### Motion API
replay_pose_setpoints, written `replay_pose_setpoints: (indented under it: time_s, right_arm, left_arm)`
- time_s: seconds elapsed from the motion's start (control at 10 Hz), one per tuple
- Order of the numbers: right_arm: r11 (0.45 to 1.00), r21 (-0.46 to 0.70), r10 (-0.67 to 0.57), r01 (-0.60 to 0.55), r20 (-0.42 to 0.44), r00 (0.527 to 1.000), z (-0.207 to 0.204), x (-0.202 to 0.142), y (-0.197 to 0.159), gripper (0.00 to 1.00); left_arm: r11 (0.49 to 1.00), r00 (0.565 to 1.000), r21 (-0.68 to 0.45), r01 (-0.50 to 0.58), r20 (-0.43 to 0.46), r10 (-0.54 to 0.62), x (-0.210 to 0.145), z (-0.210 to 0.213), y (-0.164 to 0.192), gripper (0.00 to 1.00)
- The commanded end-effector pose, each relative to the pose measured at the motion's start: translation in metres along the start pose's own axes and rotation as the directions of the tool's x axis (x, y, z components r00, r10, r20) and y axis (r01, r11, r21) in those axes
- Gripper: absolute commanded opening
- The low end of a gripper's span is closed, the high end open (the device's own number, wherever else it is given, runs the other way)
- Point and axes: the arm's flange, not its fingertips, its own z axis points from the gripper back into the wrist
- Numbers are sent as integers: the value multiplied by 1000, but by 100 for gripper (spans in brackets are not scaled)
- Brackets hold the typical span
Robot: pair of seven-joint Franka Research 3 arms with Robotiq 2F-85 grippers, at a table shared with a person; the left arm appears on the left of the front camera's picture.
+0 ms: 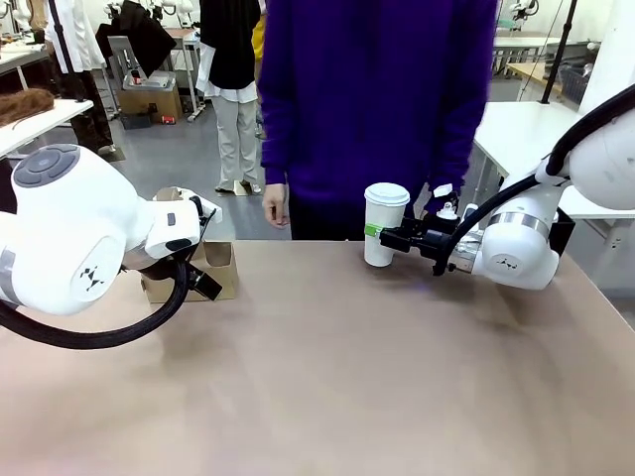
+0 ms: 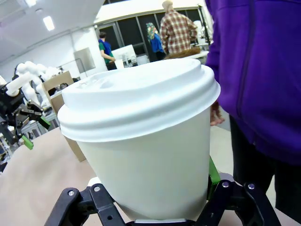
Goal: Pour a drink into a cup and package it in a carrier.
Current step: When a person places the Paper Cup Lid on the 600 ml Paper Cup , lift the 600 ml Paper Cup.
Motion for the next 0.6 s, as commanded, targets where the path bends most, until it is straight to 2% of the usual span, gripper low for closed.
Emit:
replay_pose_setpoints:
  time_s: [0.0,0.5]
  right_arm:
    - [1000,0,5,-5,12,1000,-1,6,3,80]
    - [1000,0,5,-5,12,1000,-1,6,3,80]
  left_arm:
    - [1000,1000,-1,-1,1,1,0,0,0,100]
    - [1000,1000,-1,-1,1,1,0,0,0,100]
